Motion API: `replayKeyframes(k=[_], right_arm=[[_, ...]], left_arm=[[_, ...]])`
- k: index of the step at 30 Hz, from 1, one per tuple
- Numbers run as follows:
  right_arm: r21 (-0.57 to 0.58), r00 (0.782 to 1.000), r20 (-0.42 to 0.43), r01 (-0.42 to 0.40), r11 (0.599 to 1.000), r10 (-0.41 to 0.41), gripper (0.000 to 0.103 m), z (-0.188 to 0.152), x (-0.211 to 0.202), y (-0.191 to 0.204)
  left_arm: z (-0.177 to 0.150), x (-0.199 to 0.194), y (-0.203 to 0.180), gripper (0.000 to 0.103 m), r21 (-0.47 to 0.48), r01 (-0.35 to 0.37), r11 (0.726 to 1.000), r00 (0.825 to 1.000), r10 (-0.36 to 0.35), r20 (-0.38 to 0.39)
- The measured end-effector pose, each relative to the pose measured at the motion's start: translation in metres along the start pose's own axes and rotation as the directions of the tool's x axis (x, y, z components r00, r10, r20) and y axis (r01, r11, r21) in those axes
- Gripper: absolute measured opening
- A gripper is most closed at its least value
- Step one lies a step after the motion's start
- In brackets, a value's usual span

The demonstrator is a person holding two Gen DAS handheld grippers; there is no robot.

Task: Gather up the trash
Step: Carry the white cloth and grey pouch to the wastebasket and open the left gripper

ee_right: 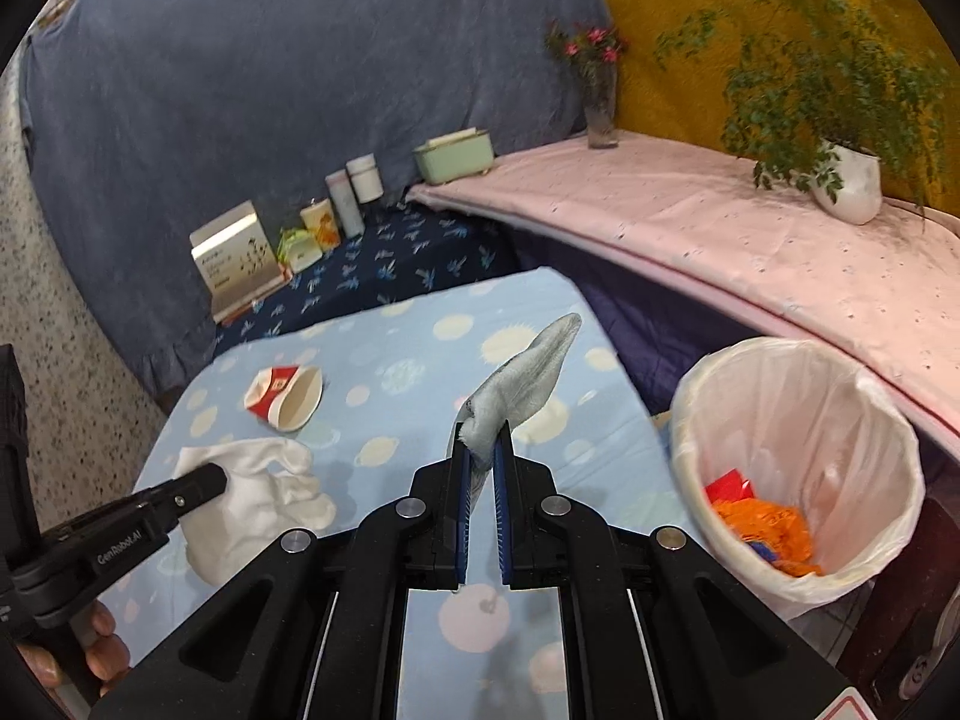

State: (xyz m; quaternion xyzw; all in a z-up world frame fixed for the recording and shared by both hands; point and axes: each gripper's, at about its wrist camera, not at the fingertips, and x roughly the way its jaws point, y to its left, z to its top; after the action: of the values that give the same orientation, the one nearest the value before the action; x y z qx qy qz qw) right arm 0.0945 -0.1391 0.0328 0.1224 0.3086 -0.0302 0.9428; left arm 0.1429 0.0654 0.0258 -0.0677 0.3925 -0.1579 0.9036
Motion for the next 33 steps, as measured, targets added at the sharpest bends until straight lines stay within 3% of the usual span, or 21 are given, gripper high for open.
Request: replayKeyframes(k=[18, 33], right_arm=[[0.1, 0.981, 0.139, 0.121, 0.988, -0.135, 0.007, 0.024, -0.075, -0.106], [0.188, 0.966, 0.13, 0.199, 0.962, -0.225, 0.007, 0.013, -0.091, -0.18]], left_arm=[[0.006, 0.001, -0.141, 0.006, 0.193, 0.134, 0.972, 0.991, -0.137, 0.001], [-0.002, 0.033, -0.23, 0.006, 0.286, 0.242, 0.927, 0.97, -0.227, -0.085]])
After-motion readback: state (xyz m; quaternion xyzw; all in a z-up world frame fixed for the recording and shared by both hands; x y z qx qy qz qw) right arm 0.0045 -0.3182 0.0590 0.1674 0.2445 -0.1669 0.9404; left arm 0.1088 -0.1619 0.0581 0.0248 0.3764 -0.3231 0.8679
